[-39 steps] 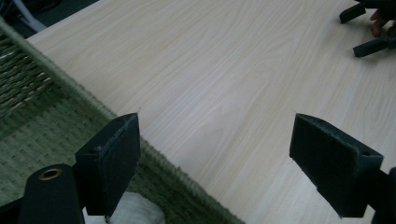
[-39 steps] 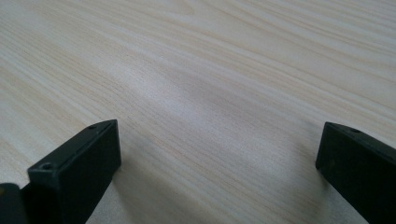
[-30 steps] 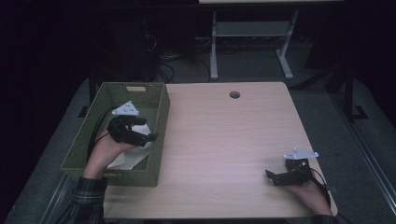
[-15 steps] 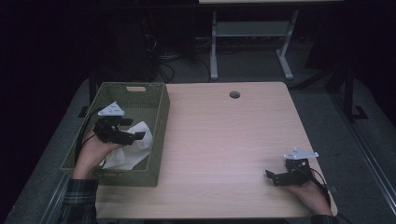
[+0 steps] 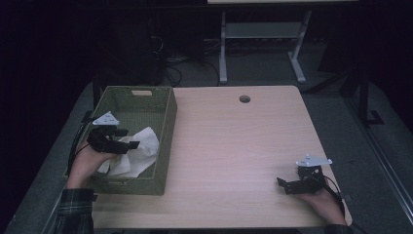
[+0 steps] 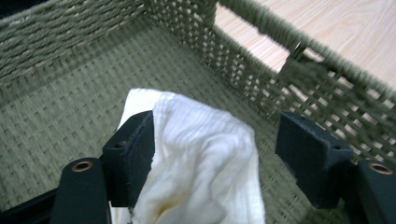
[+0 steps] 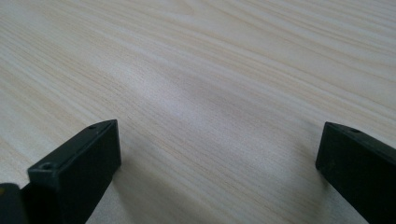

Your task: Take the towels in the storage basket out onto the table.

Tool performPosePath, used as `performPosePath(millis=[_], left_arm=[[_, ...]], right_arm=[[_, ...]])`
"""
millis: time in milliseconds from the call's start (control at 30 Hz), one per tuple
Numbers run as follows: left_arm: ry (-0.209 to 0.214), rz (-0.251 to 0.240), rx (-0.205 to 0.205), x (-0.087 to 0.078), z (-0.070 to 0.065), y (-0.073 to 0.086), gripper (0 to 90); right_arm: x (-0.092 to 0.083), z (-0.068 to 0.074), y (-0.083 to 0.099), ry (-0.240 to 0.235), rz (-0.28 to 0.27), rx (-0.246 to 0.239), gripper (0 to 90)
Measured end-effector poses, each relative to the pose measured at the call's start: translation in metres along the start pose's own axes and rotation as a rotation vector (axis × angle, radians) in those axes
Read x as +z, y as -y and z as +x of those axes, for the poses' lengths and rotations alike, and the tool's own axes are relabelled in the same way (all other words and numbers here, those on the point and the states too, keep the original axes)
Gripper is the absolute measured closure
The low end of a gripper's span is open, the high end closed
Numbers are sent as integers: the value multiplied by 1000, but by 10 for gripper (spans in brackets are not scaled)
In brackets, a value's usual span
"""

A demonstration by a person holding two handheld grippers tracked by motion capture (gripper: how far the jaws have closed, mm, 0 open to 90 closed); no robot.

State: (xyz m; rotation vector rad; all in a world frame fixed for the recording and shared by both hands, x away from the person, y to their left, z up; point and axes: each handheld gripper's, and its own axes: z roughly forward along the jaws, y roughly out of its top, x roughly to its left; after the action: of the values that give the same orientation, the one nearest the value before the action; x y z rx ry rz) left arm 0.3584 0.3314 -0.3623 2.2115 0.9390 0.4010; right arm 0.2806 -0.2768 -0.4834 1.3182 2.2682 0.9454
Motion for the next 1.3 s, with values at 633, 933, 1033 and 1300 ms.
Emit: performPosePath(millis=[633,933,1033,1300], left_arm=[[53,123,-17,15,13,23,544],[96,147,-18,16,11,22,818],[93,140,-21,14,11,20,824],[80,64,-59,2,11,11,830]], right_arm=[[0,0,0,0,0,0,0],[0,0,0,0,0,-1,0],[0,0,0,0,0,0,0],[0,0,0,0,0,0,0]])
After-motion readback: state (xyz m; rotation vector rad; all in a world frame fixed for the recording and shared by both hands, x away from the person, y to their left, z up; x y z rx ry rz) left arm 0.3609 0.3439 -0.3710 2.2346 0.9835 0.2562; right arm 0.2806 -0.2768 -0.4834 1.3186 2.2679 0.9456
